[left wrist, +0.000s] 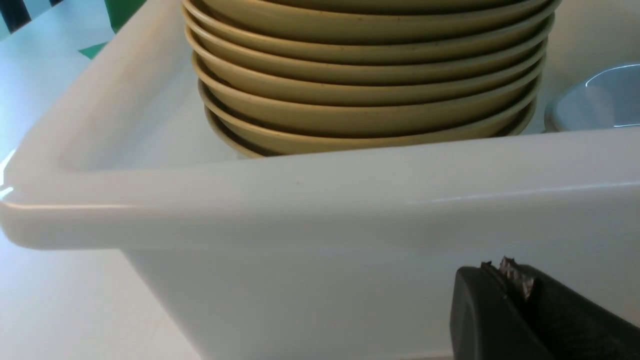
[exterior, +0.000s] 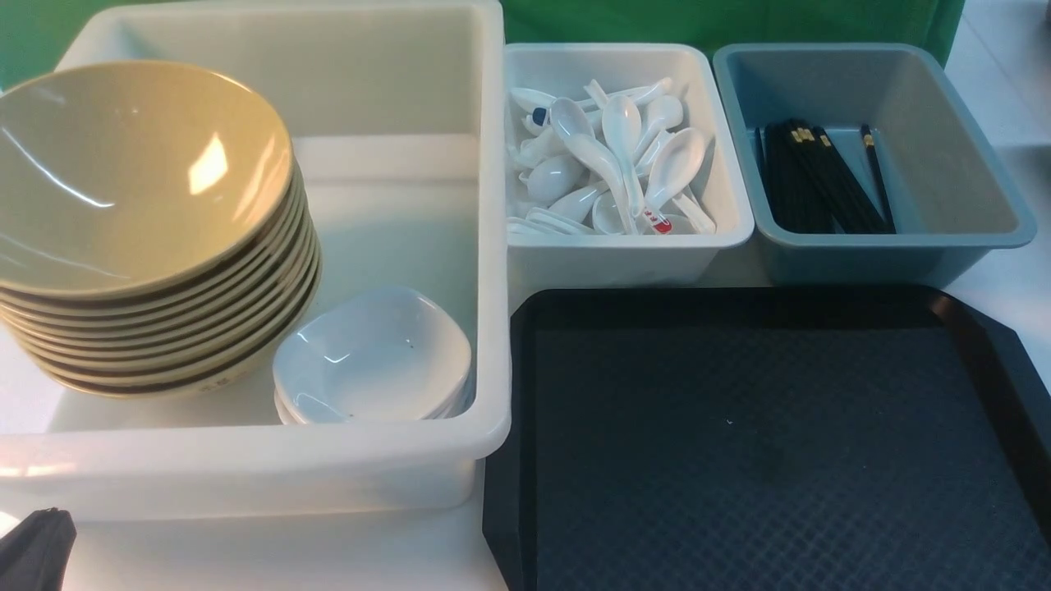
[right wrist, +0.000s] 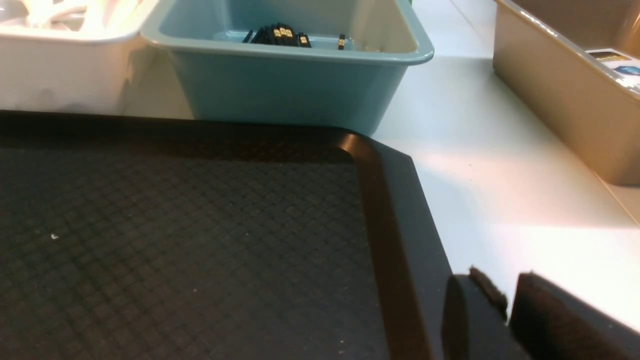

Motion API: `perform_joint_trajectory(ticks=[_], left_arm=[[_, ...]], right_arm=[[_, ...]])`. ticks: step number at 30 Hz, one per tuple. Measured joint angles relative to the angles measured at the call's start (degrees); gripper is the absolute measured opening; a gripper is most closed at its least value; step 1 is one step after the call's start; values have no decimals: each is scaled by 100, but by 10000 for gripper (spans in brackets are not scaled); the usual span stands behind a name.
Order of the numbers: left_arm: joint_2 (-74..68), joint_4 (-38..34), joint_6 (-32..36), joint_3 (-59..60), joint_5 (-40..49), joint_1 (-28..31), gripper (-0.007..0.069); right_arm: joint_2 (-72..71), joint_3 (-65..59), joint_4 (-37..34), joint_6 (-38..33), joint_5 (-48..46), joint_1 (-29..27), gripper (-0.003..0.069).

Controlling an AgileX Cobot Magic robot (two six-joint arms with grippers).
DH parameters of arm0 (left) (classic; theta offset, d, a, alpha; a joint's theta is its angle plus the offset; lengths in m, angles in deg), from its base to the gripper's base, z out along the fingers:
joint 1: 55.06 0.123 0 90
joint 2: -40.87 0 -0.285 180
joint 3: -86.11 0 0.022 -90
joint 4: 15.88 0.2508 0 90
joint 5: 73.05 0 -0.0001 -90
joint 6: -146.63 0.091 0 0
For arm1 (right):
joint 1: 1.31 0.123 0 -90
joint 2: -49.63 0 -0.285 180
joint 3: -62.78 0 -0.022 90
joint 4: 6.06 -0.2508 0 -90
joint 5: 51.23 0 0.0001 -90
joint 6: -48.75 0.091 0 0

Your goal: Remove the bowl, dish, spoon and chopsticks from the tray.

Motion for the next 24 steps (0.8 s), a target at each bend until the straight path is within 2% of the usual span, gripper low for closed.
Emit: perform_joint_trajectory(ticks=[24], left_arm=[[0,0,-5,0,0,0,-11]], right_arm=[[0,0,0,0,0,0,186]])
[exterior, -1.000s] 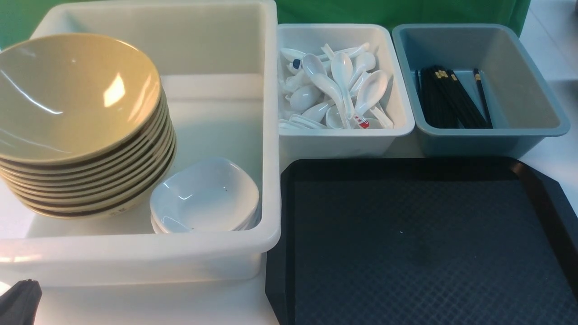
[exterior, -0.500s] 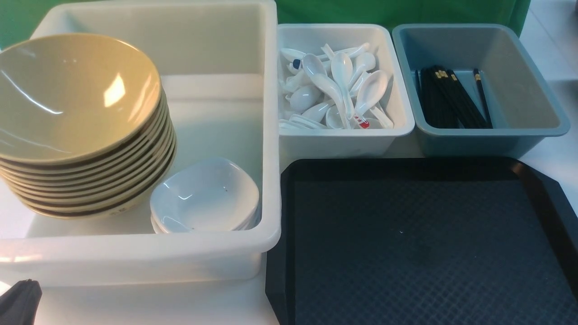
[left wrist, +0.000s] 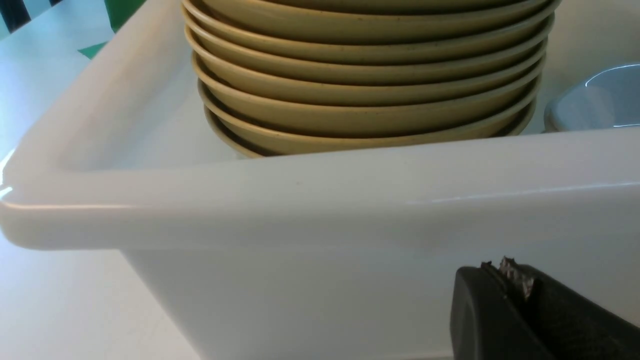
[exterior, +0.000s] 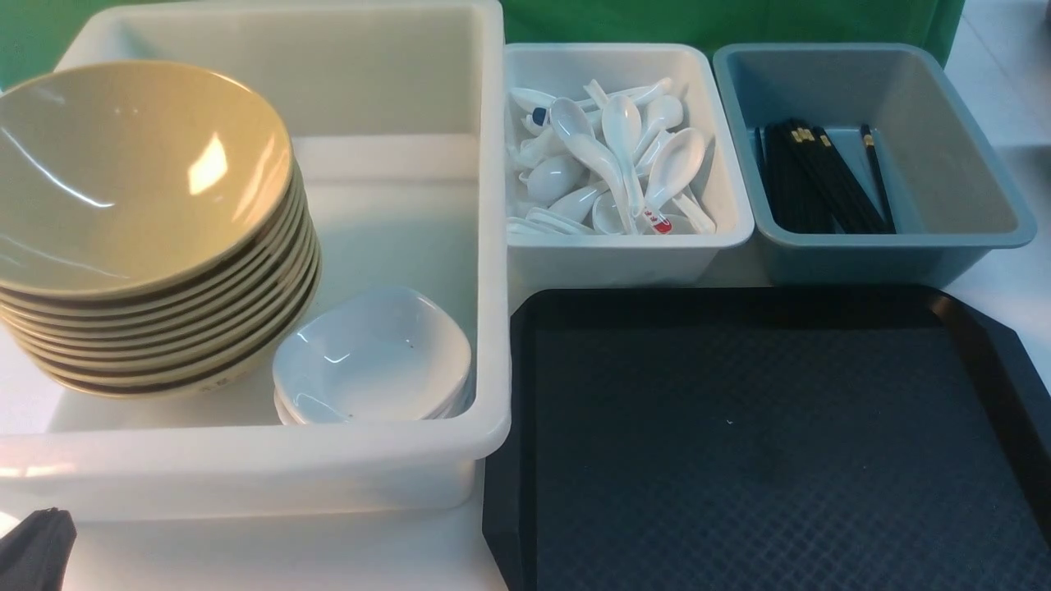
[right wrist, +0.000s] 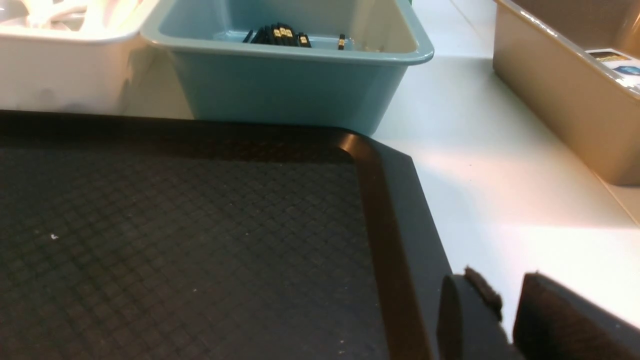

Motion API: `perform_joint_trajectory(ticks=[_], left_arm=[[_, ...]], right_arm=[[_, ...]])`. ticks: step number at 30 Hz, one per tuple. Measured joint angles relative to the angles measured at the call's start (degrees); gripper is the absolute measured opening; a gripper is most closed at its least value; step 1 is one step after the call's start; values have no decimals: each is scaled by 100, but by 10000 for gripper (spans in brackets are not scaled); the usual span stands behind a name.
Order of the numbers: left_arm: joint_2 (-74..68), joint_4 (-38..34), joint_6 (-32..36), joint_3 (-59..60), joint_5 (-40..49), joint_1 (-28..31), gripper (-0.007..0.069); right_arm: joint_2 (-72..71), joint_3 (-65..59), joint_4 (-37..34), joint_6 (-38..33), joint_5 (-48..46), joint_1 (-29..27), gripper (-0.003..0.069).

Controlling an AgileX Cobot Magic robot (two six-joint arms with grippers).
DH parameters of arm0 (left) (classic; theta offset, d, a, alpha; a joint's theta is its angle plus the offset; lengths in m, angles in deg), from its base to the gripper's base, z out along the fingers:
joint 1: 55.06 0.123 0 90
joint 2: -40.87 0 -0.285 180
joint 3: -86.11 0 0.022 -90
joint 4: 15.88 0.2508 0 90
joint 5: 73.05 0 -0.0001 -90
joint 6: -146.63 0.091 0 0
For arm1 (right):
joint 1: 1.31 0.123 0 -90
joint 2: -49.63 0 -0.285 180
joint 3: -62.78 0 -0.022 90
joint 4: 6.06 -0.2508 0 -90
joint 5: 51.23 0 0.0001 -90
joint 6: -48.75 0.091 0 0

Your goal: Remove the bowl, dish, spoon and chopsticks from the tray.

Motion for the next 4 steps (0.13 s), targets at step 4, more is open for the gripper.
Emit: perform_joint_trajectory(ticks=[4], left_arm=[[0,0,0,0,0,0,-11]], right_arm=[[0,0,0,0,0,0,190]])
